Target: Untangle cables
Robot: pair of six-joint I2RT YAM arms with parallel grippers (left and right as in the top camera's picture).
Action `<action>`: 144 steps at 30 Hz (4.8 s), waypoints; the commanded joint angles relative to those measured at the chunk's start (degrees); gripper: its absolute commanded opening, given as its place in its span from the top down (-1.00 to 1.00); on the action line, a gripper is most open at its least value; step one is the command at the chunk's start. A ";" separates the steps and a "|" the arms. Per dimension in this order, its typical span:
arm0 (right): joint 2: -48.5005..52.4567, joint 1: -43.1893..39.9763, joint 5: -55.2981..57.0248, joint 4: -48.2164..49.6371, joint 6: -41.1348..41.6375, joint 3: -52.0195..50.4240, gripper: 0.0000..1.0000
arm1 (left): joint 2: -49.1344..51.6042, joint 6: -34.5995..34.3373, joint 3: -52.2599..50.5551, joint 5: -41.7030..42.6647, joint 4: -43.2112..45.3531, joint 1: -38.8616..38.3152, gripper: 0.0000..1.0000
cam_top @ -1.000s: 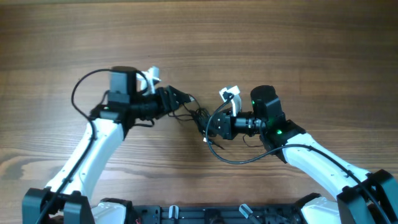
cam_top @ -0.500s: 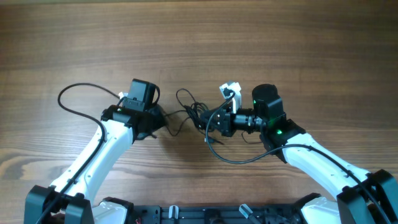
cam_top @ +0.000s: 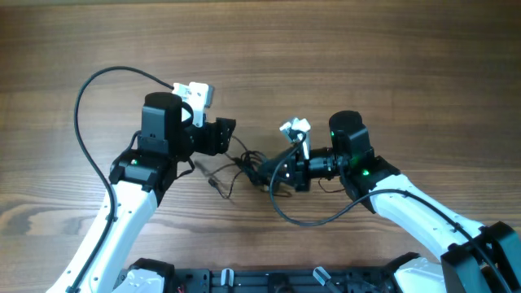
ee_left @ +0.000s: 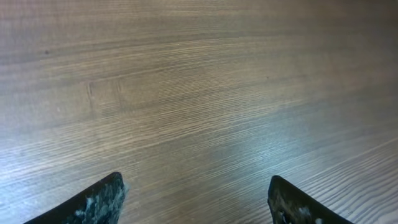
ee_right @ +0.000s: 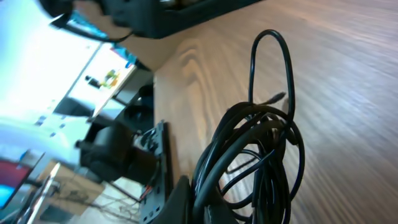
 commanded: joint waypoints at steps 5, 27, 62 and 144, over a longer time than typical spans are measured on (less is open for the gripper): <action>-0.44 -1.33 -7.34 0.35 -6.25 0.33 0.91 | -0.35 10.36 0.39 3.96 -4.79 0.26 -0.55; 3.13 -1.31 -11.41 0.52 -6.21 0.33 0.91 | 5.73 18.23 3.82 16.57 -18.27 0.26 0.12; 3.13 -1.31 -5.53 0.09 -5.99 0.33 0.91 | 8.57 -47.98 3.82 30.47 -6.93 14.78 -1.00; 4.96 -8.55 29.55 4.09 9.60 15.76 0.91 | 19.69 -22.84 26.03 -7.80 -10.01 16.96 -0.99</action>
